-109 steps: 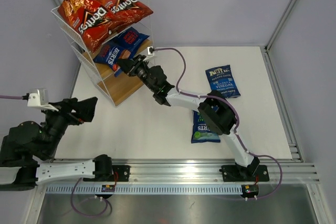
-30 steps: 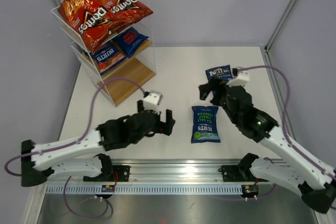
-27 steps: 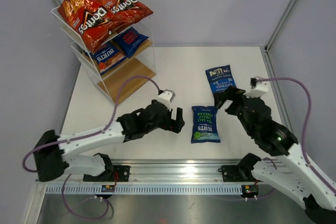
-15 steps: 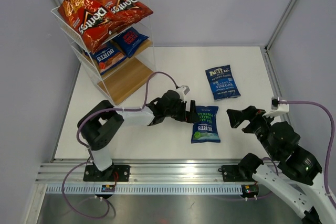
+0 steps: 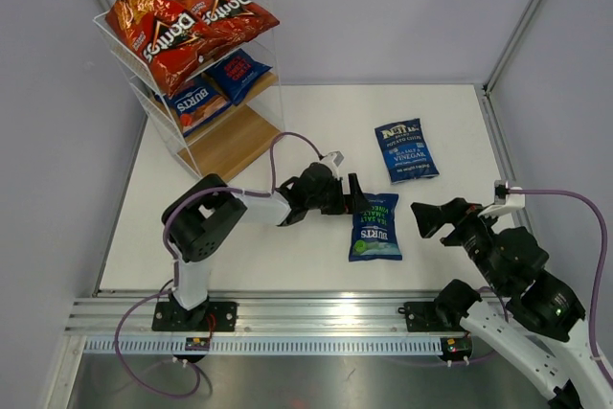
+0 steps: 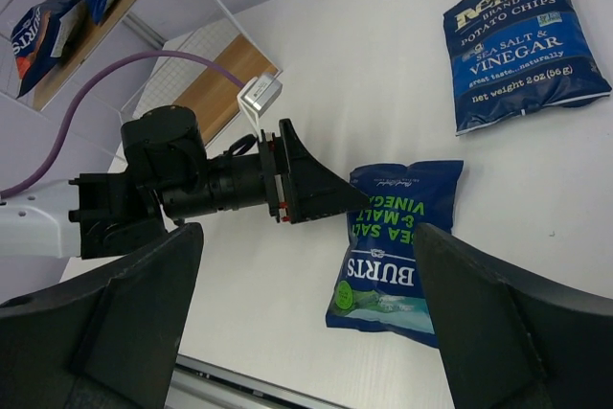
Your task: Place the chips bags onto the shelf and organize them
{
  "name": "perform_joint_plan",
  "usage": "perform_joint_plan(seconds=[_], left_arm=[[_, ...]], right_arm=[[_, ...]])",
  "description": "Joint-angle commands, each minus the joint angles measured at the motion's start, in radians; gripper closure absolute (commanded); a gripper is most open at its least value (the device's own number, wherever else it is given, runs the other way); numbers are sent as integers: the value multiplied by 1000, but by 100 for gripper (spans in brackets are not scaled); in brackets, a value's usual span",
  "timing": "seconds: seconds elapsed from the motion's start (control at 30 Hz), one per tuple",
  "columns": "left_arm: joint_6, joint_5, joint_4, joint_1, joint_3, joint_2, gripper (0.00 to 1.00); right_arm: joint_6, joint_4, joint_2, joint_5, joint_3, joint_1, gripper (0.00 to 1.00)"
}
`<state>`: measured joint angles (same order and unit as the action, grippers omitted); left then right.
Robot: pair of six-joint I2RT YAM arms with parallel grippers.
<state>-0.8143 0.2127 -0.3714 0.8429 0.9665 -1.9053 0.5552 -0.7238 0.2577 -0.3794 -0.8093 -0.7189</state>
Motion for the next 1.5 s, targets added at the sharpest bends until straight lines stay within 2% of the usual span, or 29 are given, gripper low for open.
perform_joint_plan(seconds=[0.0, 0.07, 0.3, 0.37, 0.43, 0.47, 0.57, 0.7, 0.83, 0.87, 0.97, 1.17, 1.2, 1.27, 1.3, 1.4, 1.47], left_arm=[[-59, -32, -60, -10, 35, -66, 6], [-86, -24, -93, -11, 32, -84, 12], [-135, -38, -132, -11, 17, -106, 47], [-140, -47, -132, -11, 17, -101, 62], [-144, -61, -142, -11, 8, -87, 71], [-148, -67, -144, -11, -6, -81, 82], [-158, -111, -159, -10, -38, -32, 95], [-232, -205, -182, -10, -161, 93, 97], [-301, -359, -115, -4, -262, 308, 100], [-313, -392, -100, -1, -279, 404, 100], [-347, -499, -35, 8, -325, 585, 100], [-404, -670, 77, 25, -350, 851, 100], [-411, -699, 80, 25, -353, 917, 100], [-422, -716, 68, 30, -361, 972, 100], [-427, -719, 54, 30, -361, 992, 100], [-434, -720, 14, 39, -351, 1058, 100], [-444, -720, -20, 54, -350, 1087, 100]], right_arm=[[3, 57, -1, 0, 19, 1, 1], [5, 67, 2, 8, 33, 1, 1], [-1, 81, 8, 20, 39, 1, 1], [-3, 89, 11, 33, 45, 1, 1], [0, 92, 14, 37, 56, 1, 0], [2, 95, 14, 37, 61, 1, 1], [5, 106, 11, 39, 82, 1, 0], [18, 147, 21, 54, 131, 1, 1], [73, 201, 64, 101, 186, 1, 1], [81, 221, 80, 121, 202, 1, 1], [110, 360, 89, 226, 284, 1, 0], [112, 817, 97, 503, 491, 1, 1], [121, 966, 103, 555, 522, 1, 1], [167, 1114, 147, 585, 603, 1, 1], [179, 1249, 170, 593, 623, 3, 1], [193, 1433, 297, 648, 653, 1, 1], [192, 1495, 369, 669, 627, -1, 1]])
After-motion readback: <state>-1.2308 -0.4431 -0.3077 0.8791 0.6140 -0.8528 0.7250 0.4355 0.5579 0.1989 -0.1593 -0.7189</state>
